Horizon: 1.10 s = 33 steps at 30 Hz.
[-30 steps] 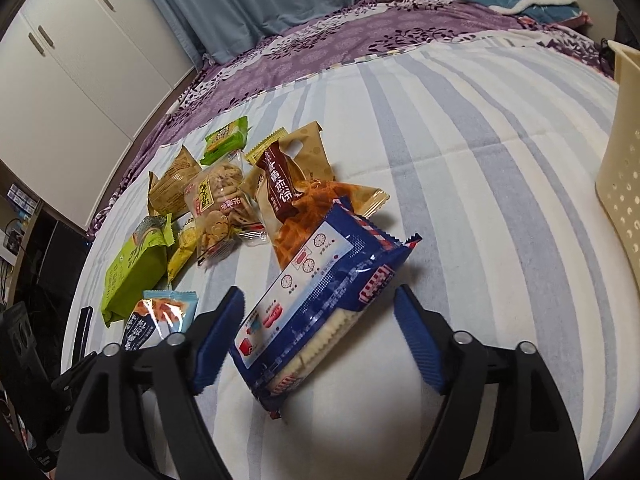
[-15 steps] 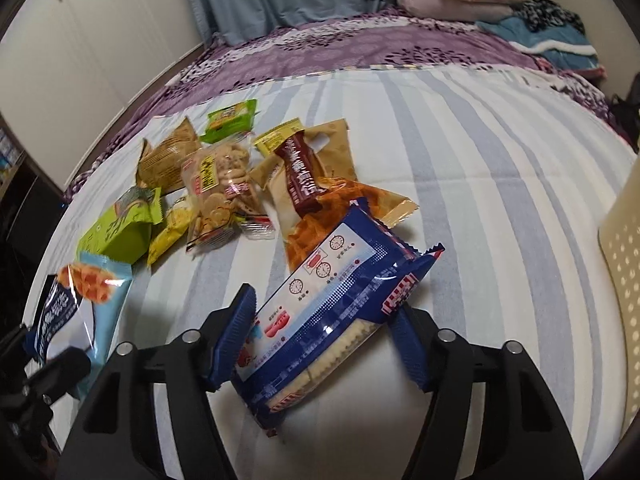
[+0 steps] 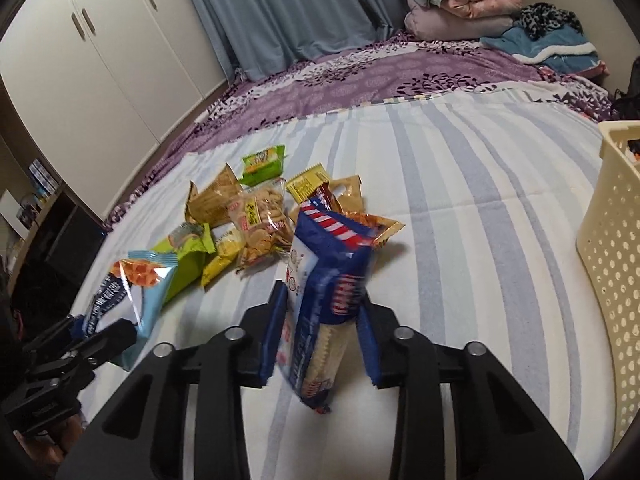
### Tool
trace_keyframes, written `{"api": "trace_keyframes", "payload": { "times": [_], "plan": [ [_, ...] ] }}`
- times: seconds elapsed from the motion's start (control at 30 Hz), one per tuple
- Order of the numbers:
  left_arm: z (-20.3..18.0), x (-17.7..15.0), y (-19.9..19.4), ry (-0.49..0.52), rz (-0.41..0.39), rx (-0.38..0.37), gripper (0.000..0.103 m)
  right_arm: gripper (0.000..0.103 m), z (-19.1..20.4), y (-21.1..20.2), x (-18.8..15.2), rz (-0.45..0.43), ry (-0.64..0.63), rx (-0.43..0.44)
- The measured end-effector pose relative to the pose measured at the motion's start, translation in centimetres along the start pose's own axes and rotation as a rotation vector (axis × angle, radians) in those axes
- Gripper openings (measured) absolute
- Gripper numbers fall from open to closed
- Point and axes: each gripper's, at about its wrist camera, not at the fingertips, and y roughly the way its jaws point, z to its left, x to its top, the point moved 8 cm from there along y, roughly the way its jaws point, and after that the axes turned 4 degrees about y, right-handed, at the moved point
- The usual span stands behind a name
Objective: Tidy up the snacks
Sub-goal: 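Lift the light-blue bag with the left tool while the right tool grasps the blue biscuit pack, then lift both held packs and carry them toward the cream basket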
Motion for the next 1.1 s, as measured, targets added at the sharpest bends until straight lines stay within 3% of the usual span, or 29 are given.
{"api": "trace_keyframes", "payload": {
  "times": [0.2, 0.3, 0.33, 0.43, 0.67, 0.77, 0.93, 1.1],
  "plan": [
    [-1.0, 0.7, -0.6, 0.02, -0.02, -0.002, 0.06, 0.027, 0.3, -2.8, 1.2, -0.069, -0.019, 0.036],
    [-1.5, 1.0, -0.7, 0.027, -0.025, -0.005, 0.06, 0.03, -0.3, -2.4, 0.9, -0.059, -0.009, -0.003],
    [-1.5, 1.0, -0.7, 0.029, -0.026, -0.007, 0.06, 0.034, -0.7, -2.0, 0.7, -0.045, 0.01, -0.006],
    [-1.6, 0.8, -1.0, 0.038, -0.029, -0.014, 0.06, 0.076, -2.7, -0.9, -0.4, -0.007, 0.112, -0.052],
    [-0.7, 0.9, -1.0, 0.013, -0.039, -0.035, 0.06, 0.077, -2.4, 1.7, -3.0, 0.097, 0.172, -0.067],
    [0.2, 0.7, -0.9, -0.007, -0.042, -0.04, 0.06, 0.077, -1.3, 3.0, -3.1, 0.105, 0.116, -0.123],
    [2.2, 0.4, -0.8, -0.053, -0.041, -0.038, 0.06, 0.078, -0.7, 6.4, -2.0, 0.106, -0.005, -0.295],
    [3.5, 0.7, -0.9, -0.068, -0.05, -0.037, 0.06, 0.076, -0.6, 6.0, -2.7, 0.131, -0.112, -0.301]
  ]
}}
